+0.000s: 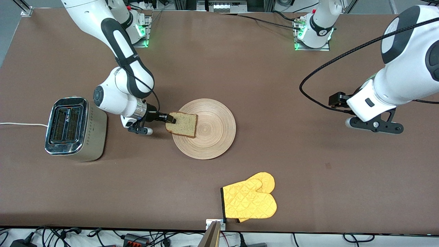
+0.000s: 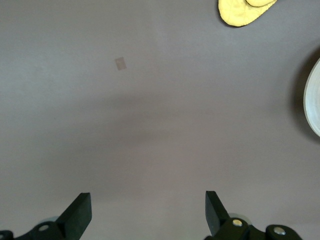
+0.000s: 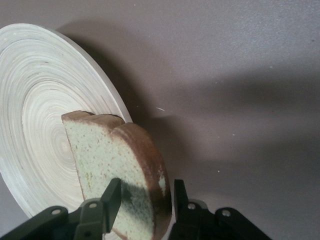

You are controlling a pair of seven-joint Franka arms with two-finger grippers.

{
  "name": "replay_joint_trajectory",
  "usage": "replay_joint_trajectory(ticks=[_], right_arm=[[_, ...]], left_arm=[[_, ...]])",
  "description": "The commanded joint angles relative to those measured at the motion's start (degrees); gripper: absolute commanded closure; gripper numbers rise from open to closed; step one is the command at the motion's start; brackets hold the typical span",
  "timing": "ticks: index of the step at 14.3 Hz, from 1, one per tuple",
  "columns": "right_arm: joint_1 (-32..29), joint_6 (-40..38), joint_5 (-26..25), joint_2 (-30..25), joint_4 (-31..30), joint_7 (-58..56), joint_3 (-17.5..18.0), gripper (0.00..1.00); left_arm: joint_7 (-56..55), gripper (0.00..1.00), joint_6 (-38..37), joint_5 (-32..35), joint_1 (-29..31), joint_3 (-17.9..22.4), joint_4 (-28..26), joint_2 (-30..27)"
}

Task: Move plate and put bread in toaster
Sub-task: 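Lift the bread slice off the plate with the right gripper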

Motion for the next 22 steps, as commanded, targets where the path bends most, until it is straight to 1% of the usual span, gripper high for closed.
replay_joint_trajectory(ticks=[1,2,3,5,6,7,8,9,10,11,13,14,15,16,17,18,19,20,22], right_arm=[[-0.2,0.6,2.0,-0.7,-0.5,-2.2,0.2,0.58],[-0.2,0.6,2.0,-0.8,-0.4,-2.2,0.2,0.67],[-0.3,0.6,1.9,-0.8,-0.3,-2.2,0.2,0.79],[-0.4,0.2,2.0,-0.9,-0.2,-2.2,0.1,0.91],[-0.6,0.2,2.1,-1.2,-0.2,-2.1,0.1,0.99],[-0.8,0.2,2.1,-1.3,-0.2,-1.9,0.1,1.0],[-1.0,-0.5,2.1,-1.6,-0.1,-1.7,-0.1,1.0],[-1.4,-1.3,2.1,-1.7,-0.1,-1.7,-0.3,1.0],[-2.2,-2.1,2.1,-2.2,0.0,-1.7,-0.3,1.0],[-2.7,-2.7,2.1,-3.0,0.0,-1.5,-0.3,1.0],[-4.5,-7.1,2.0,-4.6,1.4,-1.3,-0.5,1.0],[-5.8,-9.8,1.9,-5.4,2.0,-1.2,-0.6,1.0],[-6.1,-11.7,1.1,-6.4,2.3,0.4,-1.0,1.0],[-6.1,-12.1,-1.0,-7.7,2.3,2.1,-1.5,1.0],[-6.4,-13.3,-4.5,-8.6,2.8,4.3,-1.6,1.0],[-6.3,-15.8,-7.8,-9.3,4.1,6.8,-2.3,1.0],[-6.2,-19.7,-12.3,-10.1,5.8,10.6,-3.7,1.0],[-6.3,-23.7,-16.6,-10.9,8.8,13.8,-4.4,1.0],[-6.4,-35.6,-25.5,-10.9,17.5,21.1,-6.0,1.0]], left_arm=[[0.8,0.0,-0.9,-1.3,0.3,0.2,-1.5,-1.5],[0.7,0.0,-1.2,-1.4,0.7,0.3,-1.5,-1.4],[0.5,0.0,-1.3,-1.3,1.0,0.3,-1.5,-1.4],[0.6,0.0,-0.6,-2.8,1.0,1.7,-2.1,-1.8],[0.5,0.0,-0.5,-4.8,1.0,3.8,-2.5,-2.8],[0.6,0.0,0.8,-8.2,-0.3,8.3,-5.8,-4.5],[0.5,0.0,6.0,-10.8,-2.7,11.7,-10.9,-8.0],[0.7,0.0,12.1,-11.0,-3.1,12.6,-17.3,-11.6],[0.4,0.0,16.8,-10.9,-3.1,12.7,-21.8,-15.5],[0.3,0.0,18.8,-10.0,-3.1,12.7,-23.9,-17.6],[0.2,0.0,18.8,-7.5,-2.8,12.3,-25.0,-19.2],[0.6,0.0,18.2,-7.6,-1.7,12.2,-26.2,-20.3],[0.6,0.0,18.1,-7.6,0.1,11.1,-26.5,-20.6],[0.4,0.0,17.8,-7.4,0.7,9.4,-26.5,-20.6],[0.4,0.0,16.9,-7.4,0.8,9.2,-26.5,-20.7],[0.0,0.0,16.2,-7.4,0.8,9.2,-26.4,-20.7],[0.0,0.0,15.9,-7.4,0.8,9.2,-25.7,-20.3],[-0.1,0.0,16.3,-7.3,0.8,9.2,-25.7,-20.3],[0.5,0.0,16.1,-7.3,0.8,9.1,-25.8,-20.1]])
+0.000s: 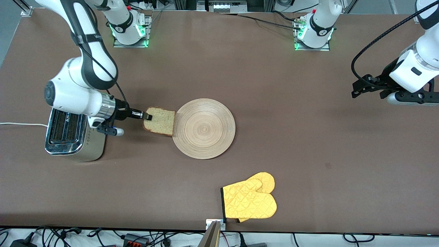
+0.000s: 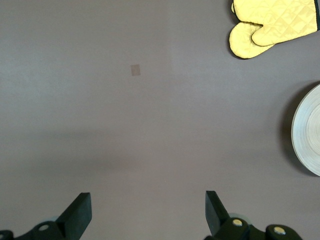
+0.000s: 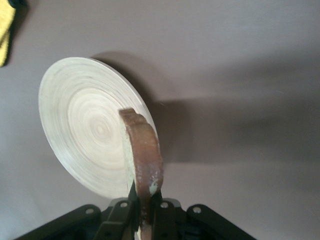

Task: Move plate and put bread in toaster
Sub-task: 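Lift the bread slice off the plate with the right gripper, then carry the bread over the toaster slot with the right gripper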

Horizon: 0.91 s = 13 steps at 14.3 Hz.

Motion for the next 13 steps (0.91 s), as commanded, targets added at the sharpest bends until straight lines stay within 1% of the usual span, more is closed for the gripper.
replay_joint_trajectory(ticks=[1,3,5,6,8,9,11,13], right_arm=[[-0.6,-15.4,-10.3,0.1,12.6,8.7,-1.4,1.0],[-2.7,-24.1,-13.8,0.7,19.2,8.5,-1.4,1.0],[-5.7,-30.5,-14.9,0.4,23.8,8.4,-1.5,1.0],[-7.6,-34.7,-17.1,0.5,26.6,8.3,-1.5,1.0],[-8.3,-41.5,-24.2,1.0,32.0,7.7,-1.4,1.0],[-8.3,-43.2,-28.1,1.0,33.4,6.0,-1.5,1.0],[-8.2,-44.3,-36.0,1.0,34.6,2.3,-1.4,1.0],[-8.5,-44.0,-40.3,1.1,34.7,-4.8,-1.6,1.0]], left_arm=[[0.3,0.0,-0.4,1.2,0.7,-1.0,-0.6,-0.6],[0.3,0.0,-0.4,1.3,0.6,-1.2,-0.5,-0.6],[0.3,0.0,-0.3,1.3,0.6,-1.3,-0.5,-0.5],[0.3,0.0,-0.4,1.3,0.5,-1.3,-0.5,-0.6],[0.3,0.0,-0.4,1.3,0.1,-1.3,-0.4,-0.6],[0.3,0.0,-0.4,1.6,0.1,-1.3,-0.4,-0.6],[0.3,0.0,-0.5,1.6,0.1,-1.4,-0.4,-0.7],[0.3,0.0,-0.5,1.6,0.1,-1.4,-0.4,-0.6]])
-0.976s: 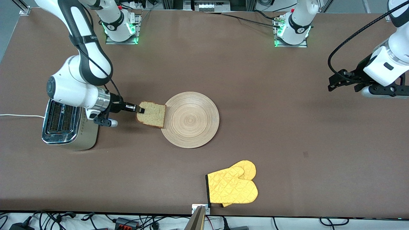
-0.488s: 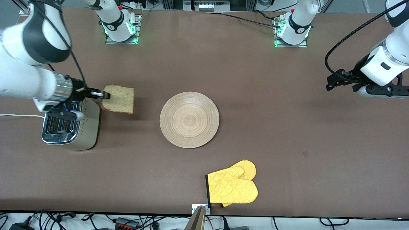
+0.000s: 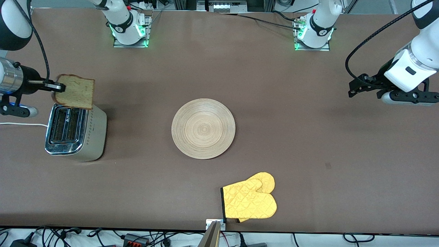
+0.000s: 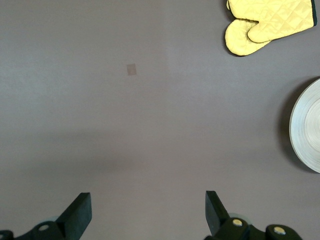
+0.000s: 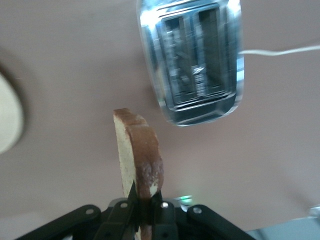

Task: Move plate and put bread in toaster
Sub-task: 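Carry the bread over the toaster slot with the right gripper, then lower the bread into the toaster slot and open the right gripper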

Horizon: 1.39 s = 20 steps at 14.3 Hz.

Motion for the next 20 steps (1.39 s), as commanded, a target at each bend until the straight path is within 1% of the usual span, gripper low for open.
replay_joint_trajectory(ticks=[1,4,5,6,8,15,17,20], right_arm=[[-1.4,-0.8,-5.0,2.1,2.6,-8.6,0.2,1.0],[-3.1,0.4,-5.6,6.1,6.2,-12.7,-0.2,1.0],[-3.1,0.6,-5.8,6.9,6.2,-15.4,-0.2,1.0],[-3.1,0.8,-7.5,8.3,6.1,-17.2,-0.2,1.0],[-2.9,1.4,-9.8,9.7,6.1,-17.2,-0.1,1.0],[-2.5,5.9,-11.0,12.8,5.8,-16.9,-0.1,1.0],[-2.5,7.4,-12.7,13.4,5.8,-17.1,-0.1,1.0],[-2.2,9.1,-12.8,14.6,5.8,-16.7,-0.1,1.0]], left_arm=[[0.3,0.0,-0.4,1.4,0.1,-0.4,-0.3,-0.6],[0.3,0.0,-0.3,1.4,0.1,-0.4,-0.2,-0.6],[0.3,0.0,-0.3,1.4,0.0,-0.4,-0.3,-0.6],[0.3,0.0,-0.3,1.4,0.0,-0.6,-0.2,-0.6],[0.3,0.0,-0.3,1.4,0.1,-1.2,-0.2,-0.6],[0.3,0.0,-0.3,1.4,0.1,-1.2,-0.2,-0.6],[0.3,0.0,-0.3,1.4,0.1,-1.3,-0.2,-0.6],[0.3,0.0,-0.3,1.4,0.1,-1.2,-0.2,-0.6]])
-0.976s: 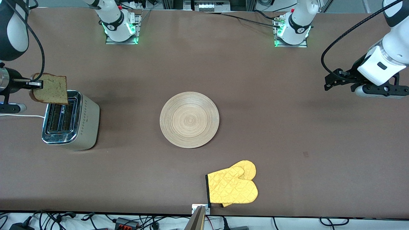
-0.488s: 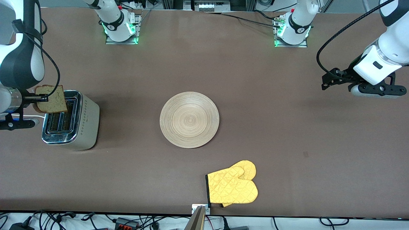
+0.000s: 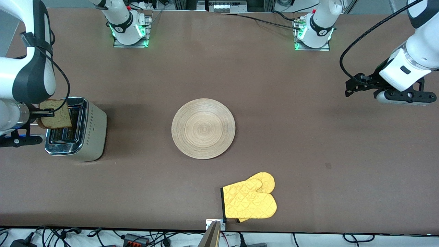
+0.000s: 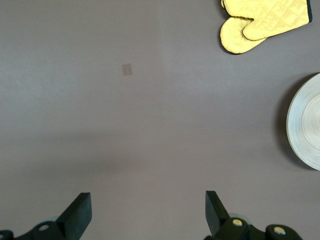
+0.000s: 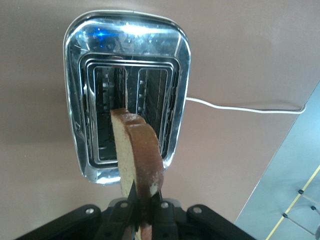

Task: Move plate and put bread in toaster
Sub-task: 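Lower the bread into the toaster slot and open the right gripper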

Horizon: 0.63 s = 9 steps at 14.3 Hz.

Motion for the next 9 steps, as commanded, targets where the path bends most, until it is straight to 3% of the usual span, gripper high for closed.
replay_joint_trajectory(ticks=[1,9], right_arm=[[0.3,1.2,-1.1,1.8,1.7,-0.3,0.2,1.0],[0.5,5.9,0.7,4.9,2.0,3.6,0.5,1.0]], left_arm=[[0.3,0.0,-0.3,1.3,0.1,-0.3,-0.2,-0.6],[0.3,0.0,-0.3,1.3,0.1,-0.5,-0.2,-0.6]])
